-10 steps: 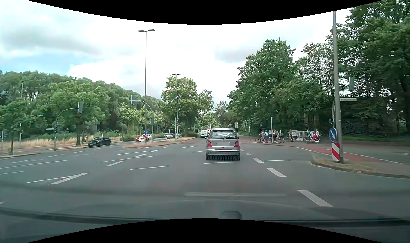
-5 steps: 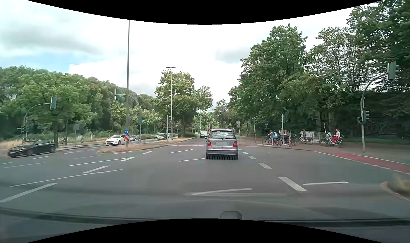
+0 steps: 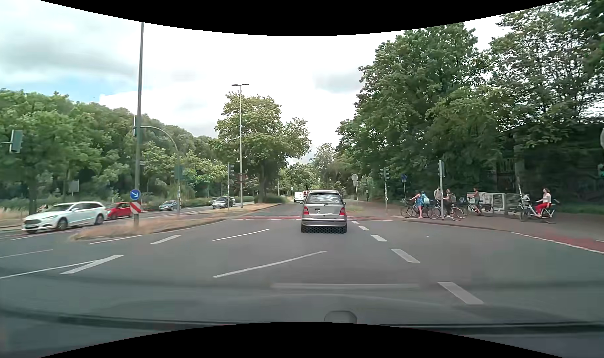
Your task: Follow the waypoints while adhering to traffic rules and regulations
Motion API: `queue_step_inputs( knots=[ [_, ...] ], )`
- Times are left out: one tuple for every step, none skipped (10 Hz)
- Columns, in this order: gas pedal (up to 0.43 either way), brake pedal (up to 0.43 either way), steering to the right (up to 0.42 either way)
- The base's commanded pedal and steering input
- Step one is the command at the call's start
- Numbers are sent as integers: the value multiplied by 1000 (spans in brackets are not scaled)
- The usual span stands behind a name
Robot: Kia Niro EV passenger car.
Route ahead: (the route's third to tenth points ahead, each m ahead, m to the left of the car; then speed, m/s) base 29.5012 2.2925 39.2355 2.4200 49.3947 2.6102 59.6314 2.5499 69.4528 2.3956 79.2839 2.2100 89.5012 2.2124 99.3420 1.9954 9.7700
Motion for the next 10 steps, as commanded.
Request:
queue_step_inputs(
  knots=[
    [240,18,1],
    [228,18,0],
    [228,18,0],
    [220,18,0],
    [220,18,0],
    [209,18,0],
    [209,18,0],
    [209,18,0],
    [220,18,-1],
    [220,18,-2]
  ],
)
